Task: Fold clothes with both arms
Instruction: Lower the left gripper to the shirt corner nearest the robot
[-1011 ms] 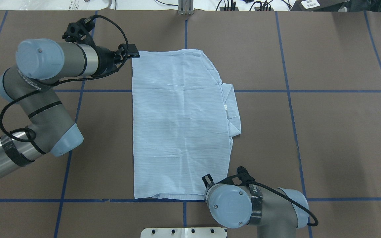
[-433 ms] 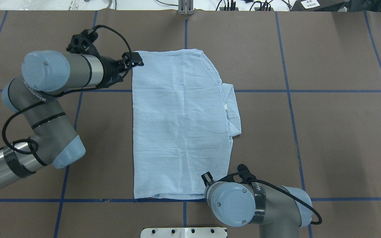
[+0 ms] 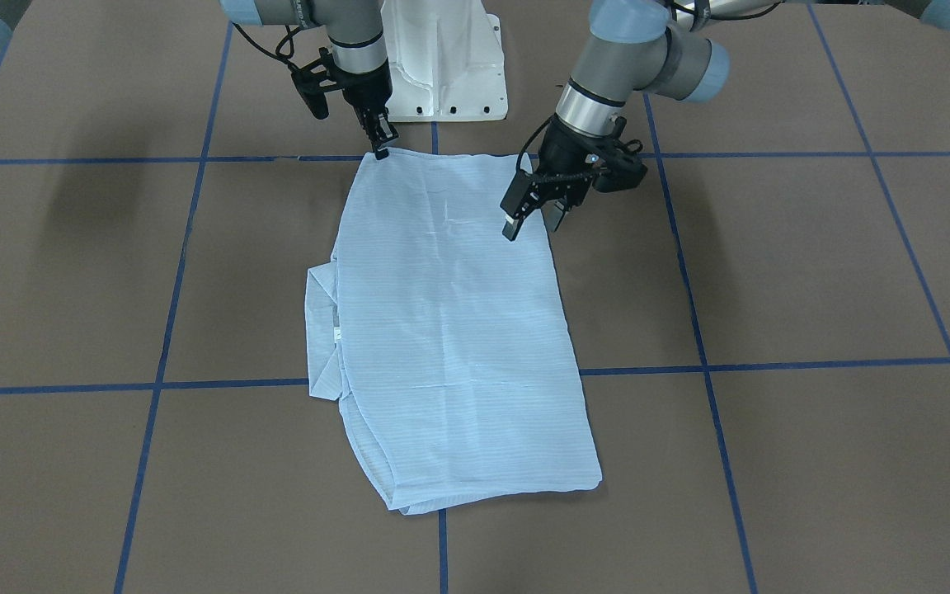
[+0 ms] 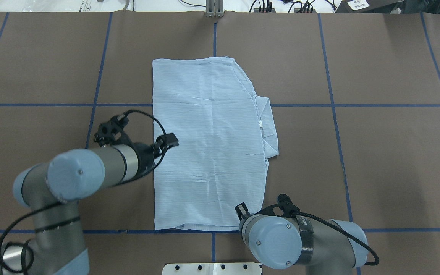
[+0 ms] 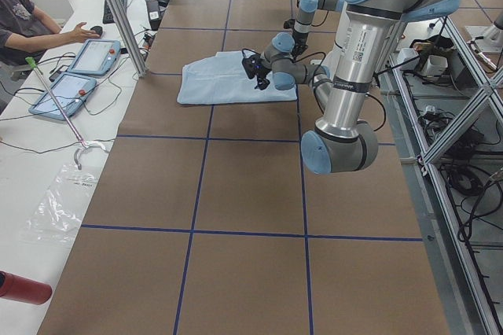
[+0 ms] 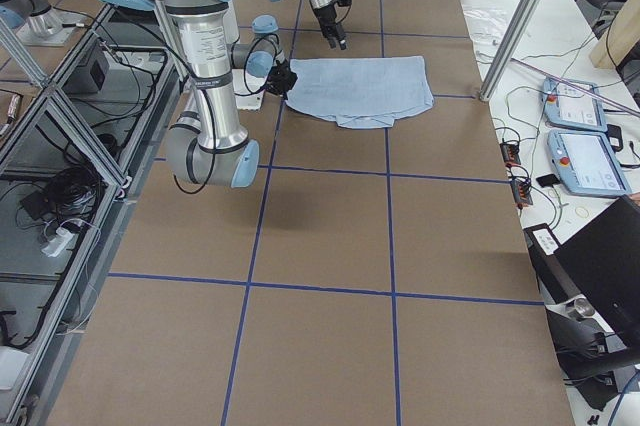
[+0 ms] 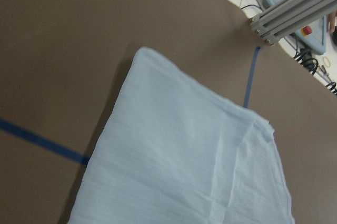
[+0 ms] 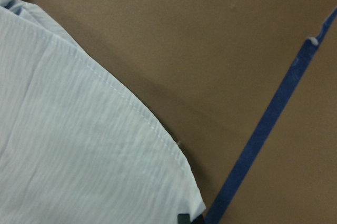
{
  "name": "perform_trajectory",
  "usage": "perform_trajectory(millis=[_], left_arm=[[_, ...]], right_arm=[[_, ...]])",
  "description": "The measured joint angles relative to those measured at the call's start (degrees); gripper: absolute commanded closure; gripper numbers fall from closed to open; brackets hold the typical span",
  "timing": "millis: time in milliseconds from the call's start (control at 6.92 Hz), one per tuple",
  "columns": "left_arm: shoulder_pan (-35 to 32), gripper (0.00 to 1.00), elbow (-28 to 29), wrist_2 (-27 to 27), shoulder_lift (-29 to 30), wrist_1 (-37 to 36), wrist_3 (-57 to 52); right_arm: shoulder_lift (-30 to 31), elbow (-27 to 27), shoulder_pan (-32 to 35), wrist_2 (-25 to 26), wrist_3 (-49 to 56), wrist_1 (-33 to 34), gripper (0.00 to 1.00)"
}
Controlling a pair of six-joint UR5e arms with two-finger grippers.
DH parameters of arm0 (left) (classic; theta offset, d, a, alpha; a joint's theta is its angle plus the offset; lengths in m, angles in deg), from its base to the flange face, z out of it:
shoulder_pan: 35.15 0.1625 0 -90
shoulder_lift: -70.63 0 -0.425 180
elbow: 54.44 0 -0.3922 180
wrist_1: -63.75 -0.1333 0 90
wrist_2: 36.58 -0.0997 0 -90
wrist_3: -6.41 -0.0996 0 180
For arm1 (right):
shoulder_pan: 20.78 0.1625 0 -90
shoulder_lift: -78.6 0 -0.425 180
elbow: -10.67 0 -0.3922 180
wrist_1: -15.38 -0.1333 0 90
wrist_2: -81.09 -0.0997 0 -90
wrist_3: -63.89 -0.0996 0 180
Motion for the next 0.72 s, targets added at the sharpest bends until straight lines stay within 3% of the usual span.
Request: perform_trajectory(millis=[289, 722], left_arm=[[11.24, 0.06, -3.38, -7.9, -4.95, -0.79, 10.67], [15.64, 0.14, -2.65, -11.18, -6.47, -1.02, 14.4]], right_arm=[[0.12, 0.23, -0.14, -0.24, 0.02, -0.06, 1.0], [0.34, 0.26, -0.17, -0.51, 0.44, -0.09, 1.0]])
